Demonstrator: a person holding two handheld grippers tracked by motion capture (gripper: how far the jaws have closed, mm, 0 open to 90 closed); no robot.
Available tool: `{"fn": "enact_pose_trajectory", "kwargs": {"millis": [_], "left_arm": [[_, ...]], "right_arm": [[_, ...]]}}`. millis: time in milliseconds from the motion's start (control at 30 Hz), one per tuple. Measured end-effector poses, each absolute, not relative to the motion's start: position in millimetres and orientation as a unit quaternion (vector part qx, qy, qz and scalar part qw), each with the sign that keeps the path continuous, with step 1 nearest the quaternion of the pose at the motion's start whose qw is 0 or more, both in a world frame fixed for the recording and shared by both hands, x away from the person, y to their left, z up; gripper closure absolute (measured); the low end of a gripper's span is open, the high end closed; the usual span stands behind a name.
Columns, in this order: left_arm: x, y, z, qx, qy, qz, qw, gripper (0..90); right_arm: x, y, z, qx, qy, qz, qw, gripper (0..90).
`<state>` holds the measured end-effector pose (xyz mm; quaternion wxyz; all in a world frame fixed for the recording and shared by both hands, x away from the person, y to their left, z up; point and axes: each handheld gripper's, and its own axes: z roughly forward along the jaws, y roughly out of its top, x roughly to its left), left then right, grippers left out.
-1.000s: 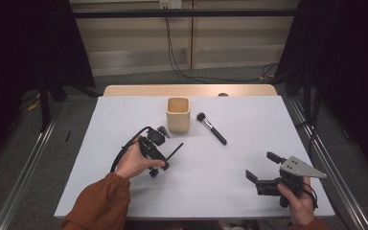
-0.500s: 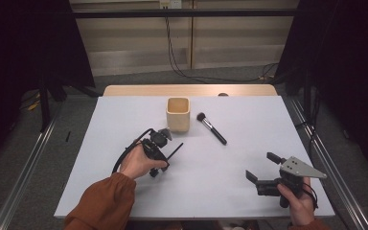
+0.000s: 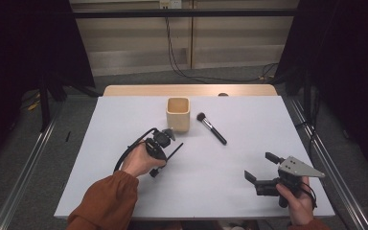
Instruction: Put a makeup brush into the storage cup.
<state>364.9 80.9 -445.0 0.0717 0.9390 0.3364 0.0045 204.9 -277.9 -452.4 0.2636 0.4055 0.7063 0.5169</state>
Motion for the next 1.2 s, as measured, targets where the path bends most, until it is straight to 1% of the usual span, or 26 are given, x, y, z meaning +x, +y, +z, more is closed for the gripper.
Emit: {"fn": "enact_pose_trajectory", "kwargs": {"millis": [33, 133, 267, 400, 633, 733, 900, 1033, 1200], "left_arm": [[364, 81, -445, 0.939, 0.335, 0.004, 0.073, 73.2], [364, 81, -445, 0.939, 0.337, -0.004, 0.076, 77.9], [367, 83, -445, 0.937, 0.341, -0.016, 0.078, 79.6], [370, 84, -445, 0.935, 0.345, -0.02, 0.076, 85.4], [371, 83, -445, 0.939, 0.337, -0.023, 0.072, 85.6], [373, 87, -445, 0.936, 0.342, -0.032, 0.077, 85.7], [374, 91, -445, 0.932, 0.349, -0.043, 0.093, 85.7], [374, 93, -444, 0.933, 0.343, -0.046, 0.099, 85.8], [374, 98, -440, 0.93, 0.342, -0.054, 0.127, 85.7]], "right_arm": [[205, -278, -452, 0.406, 0.707, 0.517, 0.263, 0.0], [205, -278, -452, 0.405, 0.706, 0.517, 0.263, 0.0], [205, -278, -452, 0.403, 0.708, 0.517, 0.262, 0.0], [205, -278, -452, 0.403, 0.709, 0.517, 0.261, 0.0], [204, -278, -453, 0.404, 0.709, 0.517, 0.259, 0.0], [204, -278, -453, 0.402, 0.71, 0.517, 0.26, 0.0], [205, -277, -453, 0.403, 0.71, 0.517, 0.257, 0.0], [205, -278, -453, 0.404, 0.71, 0.517, 0.258, 0.0], [205, -278, -453, 0.404, 0.71, 0.515, 0.257, 0.0]]}}
